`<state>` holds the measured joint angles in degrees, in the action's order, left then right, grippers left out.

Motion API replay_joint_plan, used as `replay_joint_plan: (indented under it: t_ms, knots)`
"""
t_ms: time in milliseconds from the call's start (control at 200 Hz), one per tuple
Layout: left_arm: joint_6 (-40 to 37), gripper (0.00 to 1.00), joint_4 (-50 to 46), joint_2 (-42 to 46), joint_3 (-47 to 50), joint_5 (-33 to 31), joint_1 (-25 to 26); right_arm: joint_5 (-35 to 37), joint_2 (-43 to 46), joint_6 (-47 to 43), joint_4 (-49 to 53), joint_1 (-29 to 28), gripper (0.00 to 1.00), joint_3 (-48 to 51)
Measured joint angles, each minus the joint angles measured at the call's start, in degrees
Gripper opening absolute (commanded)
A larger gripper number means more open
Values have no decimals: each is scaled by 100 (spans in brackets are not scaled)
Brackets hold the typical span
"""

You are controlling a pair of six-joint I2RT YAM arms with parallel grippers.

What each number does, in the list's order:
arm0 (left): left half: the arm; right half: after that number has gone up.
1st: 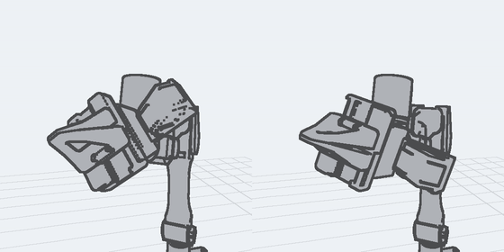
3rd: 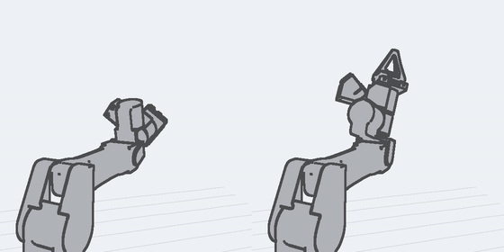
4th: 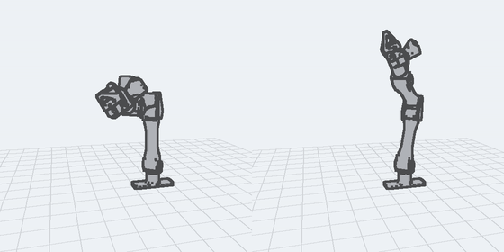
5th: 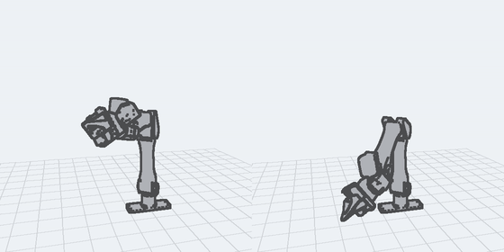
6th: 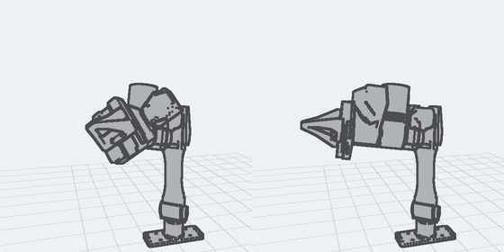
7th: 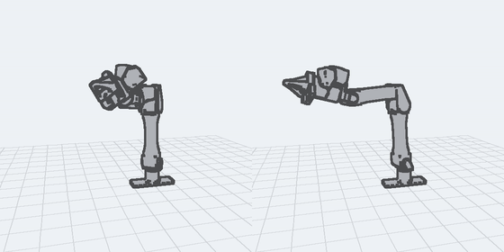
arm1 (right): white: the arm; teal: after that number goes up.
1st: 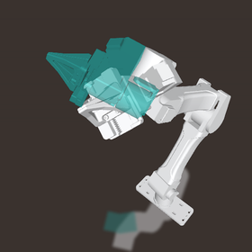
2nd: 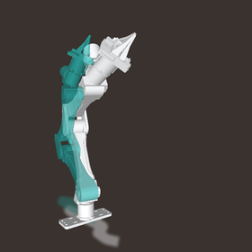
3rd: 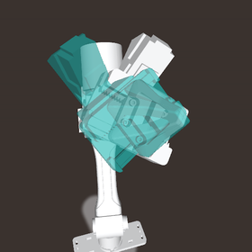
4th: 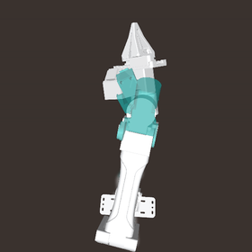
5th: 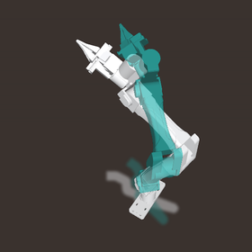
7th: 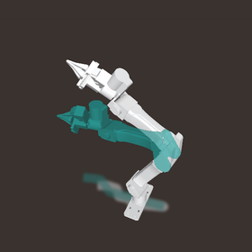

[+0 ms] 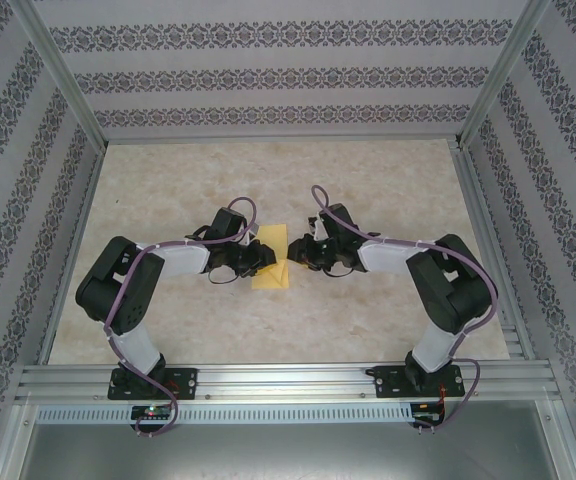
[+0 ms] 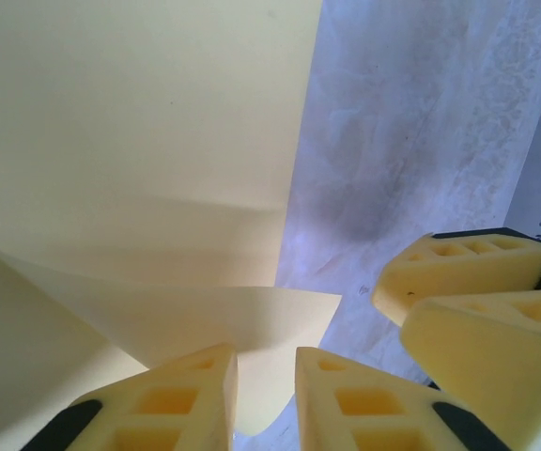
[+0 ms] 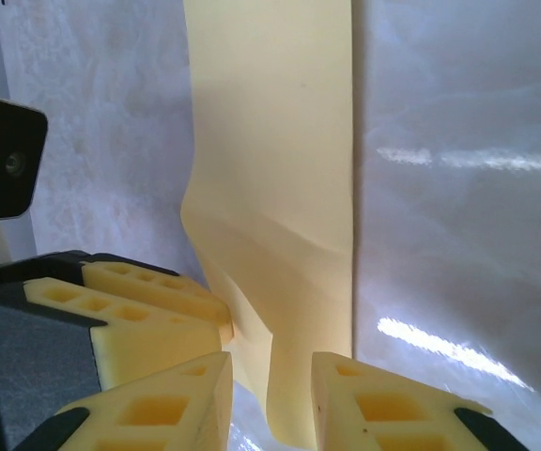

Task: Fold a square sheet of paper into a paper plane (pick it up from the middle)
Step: Fold the triangle a second time at the center of the table.

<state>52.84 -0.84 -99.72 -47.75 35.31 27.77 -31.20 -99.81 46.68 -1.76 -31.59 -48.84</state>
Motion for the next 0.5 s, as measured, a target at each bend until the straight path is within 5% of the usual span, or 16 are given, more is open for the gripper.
replay_joint_plan:
  t_ms: [500]
  knots:
    - [-2, 18, -2, 0, 0, -20, 0, -85, -452, -31, -50, -105, 6, -367]
